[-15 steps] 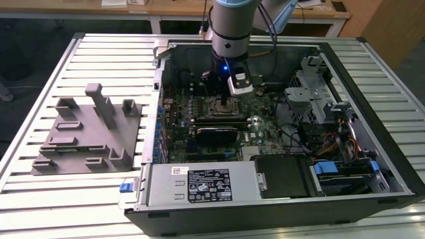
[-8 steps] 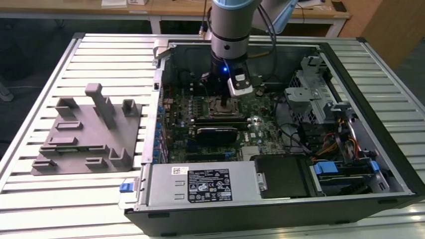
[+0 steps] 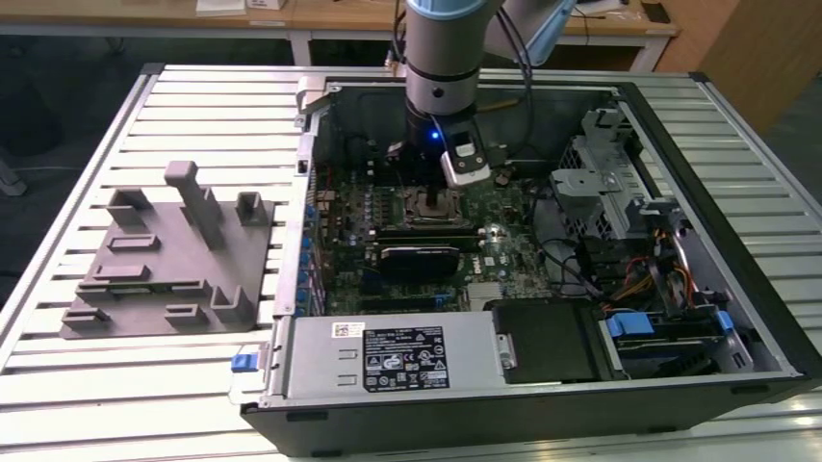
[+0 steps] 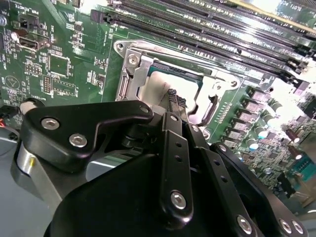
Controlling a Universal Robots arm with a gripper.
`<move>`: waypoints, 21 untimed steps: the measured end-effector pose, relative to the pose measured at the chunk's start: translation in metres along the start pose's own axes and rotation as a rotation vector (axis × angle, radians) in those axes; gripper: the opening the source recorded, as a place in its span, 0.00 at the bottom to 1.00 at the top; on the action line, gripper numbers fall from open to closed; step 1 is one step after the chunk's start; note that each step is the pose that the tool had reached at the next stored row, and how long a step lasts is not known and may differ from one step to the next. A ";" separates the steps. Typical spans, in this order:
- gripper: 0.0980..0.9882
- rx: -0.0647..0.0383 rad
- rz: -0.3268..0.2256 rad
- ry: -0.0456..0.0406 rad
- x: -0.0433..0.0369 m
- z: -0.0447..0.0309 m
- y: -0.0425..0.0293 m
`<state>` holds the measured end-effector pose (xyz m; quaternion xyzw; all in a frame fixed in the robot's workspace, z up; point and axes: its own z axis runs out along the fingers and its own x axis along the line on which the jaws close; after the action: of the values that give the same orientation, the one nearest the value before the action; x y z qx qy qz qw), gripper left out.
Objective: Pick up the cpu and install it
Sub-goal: 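Close the cpu cover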
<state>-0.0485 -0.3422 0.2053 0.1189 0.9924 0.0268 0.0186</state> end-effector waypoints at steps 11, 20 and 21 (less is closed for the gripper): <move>0.01 -0.005 -0.029 -0.0146 0.0111 -0.0006 -0.0049; 0.01 -0.007 -0.032 -0.0225 0.0181 -0.0009 -0.0071; 0.01 -0.007 -0.032 -0.0226 0.0181 -0.0009 -0.0071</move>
<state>-0.0678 -0.3449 0.2053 0.1034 0.9938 0.0284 0.0306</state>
